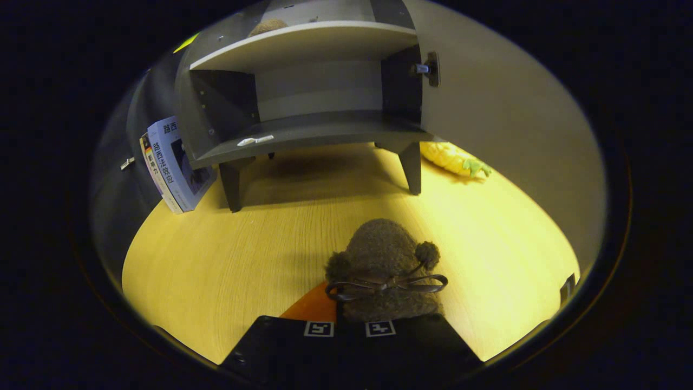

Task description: Open the shoe cabinet door, grab the shoes and put them into the shoe cabinet, then close the shoe cabinet door.

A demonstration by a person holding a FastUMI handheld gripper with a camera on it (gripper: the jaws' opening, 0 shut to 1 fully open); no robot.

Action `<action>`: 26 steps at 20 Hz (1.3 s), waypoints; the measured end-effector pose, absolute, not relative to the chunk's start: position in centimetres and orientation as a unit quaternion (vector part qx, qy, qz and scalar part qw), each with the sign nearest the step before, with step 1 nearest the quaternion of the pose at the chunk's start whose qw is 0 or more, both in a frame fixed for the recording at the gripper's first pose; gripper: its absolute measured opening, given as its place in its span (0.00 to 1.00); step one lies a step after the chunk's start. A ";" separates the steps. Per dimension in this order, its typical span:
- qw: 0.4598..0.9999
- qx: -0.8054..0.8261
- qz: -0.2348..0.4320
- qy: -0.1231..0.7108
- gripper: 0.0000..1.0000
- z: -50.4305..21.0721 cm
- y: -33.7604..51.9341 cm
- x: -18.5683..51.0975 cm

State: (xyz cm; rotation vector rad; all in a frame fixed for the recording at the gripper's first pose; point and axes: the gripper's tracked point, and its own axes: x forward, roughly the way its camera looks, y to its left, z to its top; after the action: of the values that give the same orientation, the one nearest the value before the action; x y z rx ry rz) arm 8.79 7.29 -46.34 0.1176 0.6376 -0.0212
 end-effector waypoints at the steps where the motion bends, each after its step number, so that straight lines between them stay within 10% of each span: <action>1: 0.950 0.061 -0.010 0.306 0.07 -45.1 7.1 8.7; 15: 0.986 0.071 0.022 0.149 0.06 -14.0 6.7 12.4; 26: 0.984 0.077 0.046 0.156 0.06 -7.8 8.7 27.3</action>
State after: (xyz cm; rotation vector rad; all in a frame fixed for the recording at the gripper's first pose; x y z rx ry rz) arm 27.27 8.66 -7.78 0.1545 0.3135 0.0924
